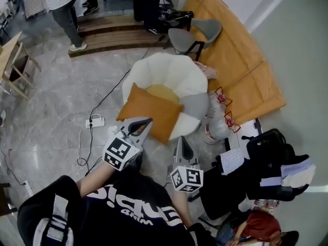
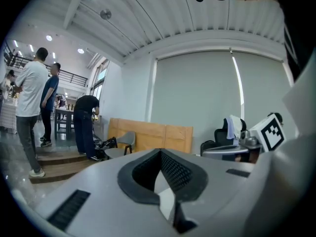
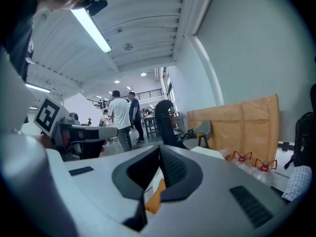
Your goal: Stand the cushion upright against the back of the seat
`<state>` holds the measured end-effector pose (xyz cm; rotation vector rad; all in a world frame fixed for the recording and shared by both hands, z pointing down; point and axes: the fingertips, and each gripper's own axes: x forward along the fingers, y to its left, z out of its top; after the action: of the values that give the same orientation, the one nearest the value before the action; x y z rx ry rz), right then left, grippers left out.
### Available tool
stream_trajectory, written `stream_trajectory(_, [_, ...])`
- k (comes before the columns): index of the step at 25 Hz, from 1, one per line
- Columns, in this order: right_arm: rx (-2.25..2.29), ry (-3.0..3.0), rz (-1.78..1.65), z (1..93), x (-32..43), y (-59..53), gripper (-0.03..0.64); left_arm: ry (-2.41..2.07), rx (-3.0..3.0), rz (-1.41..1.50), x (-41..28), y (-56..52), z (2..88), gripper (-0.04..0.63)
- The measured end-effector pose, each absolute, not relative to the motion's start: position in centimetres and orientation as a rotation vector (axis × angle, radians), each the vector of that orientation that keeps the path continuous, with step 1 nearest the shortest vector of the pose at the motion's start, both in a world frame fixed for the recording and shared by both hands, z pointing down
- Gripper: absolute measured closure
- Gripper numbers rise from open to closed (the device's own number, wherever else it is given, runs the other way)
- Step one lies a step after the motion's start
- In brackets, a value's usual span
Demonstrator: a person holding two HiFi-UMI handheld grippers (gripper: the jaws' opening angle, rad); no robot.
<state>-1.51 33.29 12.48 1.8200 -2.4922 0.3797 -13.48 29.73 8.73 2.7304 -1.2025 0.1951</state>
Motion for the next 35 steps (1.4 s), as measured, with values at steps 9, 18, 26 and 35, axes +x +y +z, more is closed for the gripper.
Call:
stream_trajectory(9, [1.823, -2.471, 0.413, 13.5, -1.1, 26.4, 0.595, -1.149, 2.739, 0.200, -12.3, 22.6, 10.0, 0.589])
stream_trajectory(18, [1.845, -2.429, 0.397, 12.8, -1.0, 15.0, 0.595, -1.006, 2.777, 0.223, -10.9, 11.7, 10.7, 0.588])
stream_trajectory(26, [1.943, -2.374, 0.328, 10.9, -0.7, 7.0, 0.594, -0.929, 2.842, 0.207, -10.8, 2.9, 9.9, 0.589])
stream_trajectory(35, [1.987, -2.363, 0.304, 10.2, 2.7, 3.2, 0.595, -0.849, 2.871, 0.207, -6.2, -1.6, 9.7, 0.589])
